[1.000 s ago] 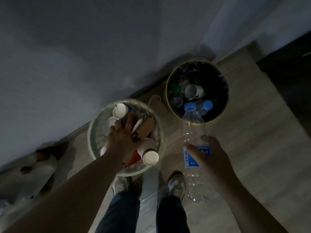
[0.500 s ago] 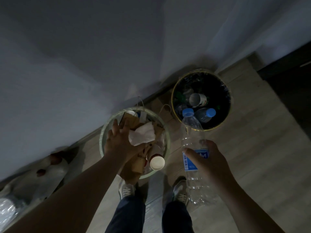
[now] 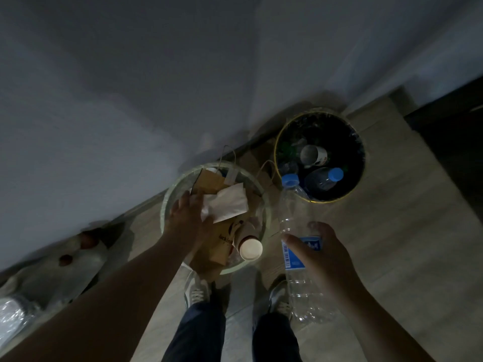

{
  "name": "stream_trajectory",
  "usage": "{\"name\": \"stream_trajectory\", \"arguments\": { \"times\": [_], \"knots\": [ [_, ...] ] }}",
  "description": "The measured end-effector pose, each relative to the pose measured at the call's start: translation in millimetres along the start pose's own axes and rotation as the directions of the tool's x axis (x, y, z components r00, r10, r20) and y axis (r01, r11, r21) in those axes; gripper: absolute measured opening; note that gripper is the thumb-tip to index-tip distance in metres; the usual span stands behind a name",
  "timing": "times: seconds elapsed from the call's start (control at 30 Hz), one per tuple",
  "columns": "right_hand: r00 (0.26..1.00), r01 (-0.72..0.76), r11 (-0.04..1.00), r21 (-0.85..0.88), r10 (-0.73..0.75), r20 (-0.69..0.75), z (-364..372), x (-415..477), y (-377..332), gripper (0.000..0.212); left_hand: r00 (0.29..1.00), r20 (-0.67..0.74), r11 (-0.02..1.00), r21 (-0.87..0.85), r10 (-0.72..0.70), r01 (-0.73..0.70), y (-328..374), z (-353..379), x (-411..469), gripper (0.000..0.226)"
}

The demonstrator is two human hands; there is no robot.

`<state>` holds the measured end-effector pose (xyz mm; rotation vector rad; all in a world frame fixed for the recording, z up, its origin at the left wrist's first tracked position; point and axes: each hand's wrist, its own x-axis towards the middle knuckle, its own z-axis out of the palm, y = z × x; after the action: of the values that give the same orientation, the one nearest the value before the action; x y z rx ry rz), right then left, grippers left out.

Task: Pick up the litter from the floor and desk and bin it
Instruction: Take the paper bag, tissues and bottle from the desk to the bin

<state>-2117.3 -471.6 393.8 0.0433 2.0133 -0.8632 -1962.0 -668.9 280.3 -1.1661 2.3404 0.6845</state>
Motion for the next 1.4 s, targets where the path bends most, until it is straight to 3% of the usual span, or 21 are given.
{"name": "stream_trajectory", "arguments": {
  "times": [0.17, 0.33, 0.43, 0.83, 1.13, 1.23, 1.33, 1.4],
  "knots": [
    [1.0, 0.013, 1.0, -0.003, -0.013, 0.022, 9, -4, -6, 0.063, 0.985, -0.101, 0.982, 0.138, 0.143, -0.128, 0, -4, -1, 0.096],
    [1.0, 0.026, 1.0, 0.015, -0.026, 0.017, 12, -9, -10, 0.064, 0.981, -0.139, 0.964, 0.244, 0.139, -0.102, 22, -13, -28, 0.079],
    [0.999, 0.034, 0.999, 0.003, -0.034, 0.023, 10, -9, -9, 0.065, 1.0, 0.008, 0.988, 0.151, -0.014, 0.012, 26, -2, -33, 0.083],
    [1.0, 0.017, 1.0, -0.025, -0.016, 0.01, 2, -3, 10, 0.063, 0.978, 0.158, 0.954, -0.247, -0.135, 0.172, 4, 2, -14, 0.118],
    [1.0, -0.006, 0.999, -0.047, 0.005, -0.028, -15, -8, -5, 0.067, 0.99, 0.132, 0.997, -0.042, -0.054, 0.06, 32, -51, -26, 0.099],
    [0.997, -0.057, 0.997, -0.043, 0.054, -0.057, -31, -9, -19, 0.069, 0.993, 0.097, 0.996, -0.072, 0.063, -0.056, 50, -73, -31, 0.084],
    [0.989, -0.138, 0.99, -0.03, 0.137, -0.051, -54, -3, -33, 0.045, 0.984, 0.106, 0.988, -0.079, 0.141, -0.133, 72, -89, -36, 0.066],
    [0.987, -0.158, 0.987, -0.022, 0.157, -0.029, -71, 6, -45, 0.06, 0.978, 0.073, 0.978, -0.096, 0.194, -0.187, 86, -97, -37, 0.064]
  ]
}}
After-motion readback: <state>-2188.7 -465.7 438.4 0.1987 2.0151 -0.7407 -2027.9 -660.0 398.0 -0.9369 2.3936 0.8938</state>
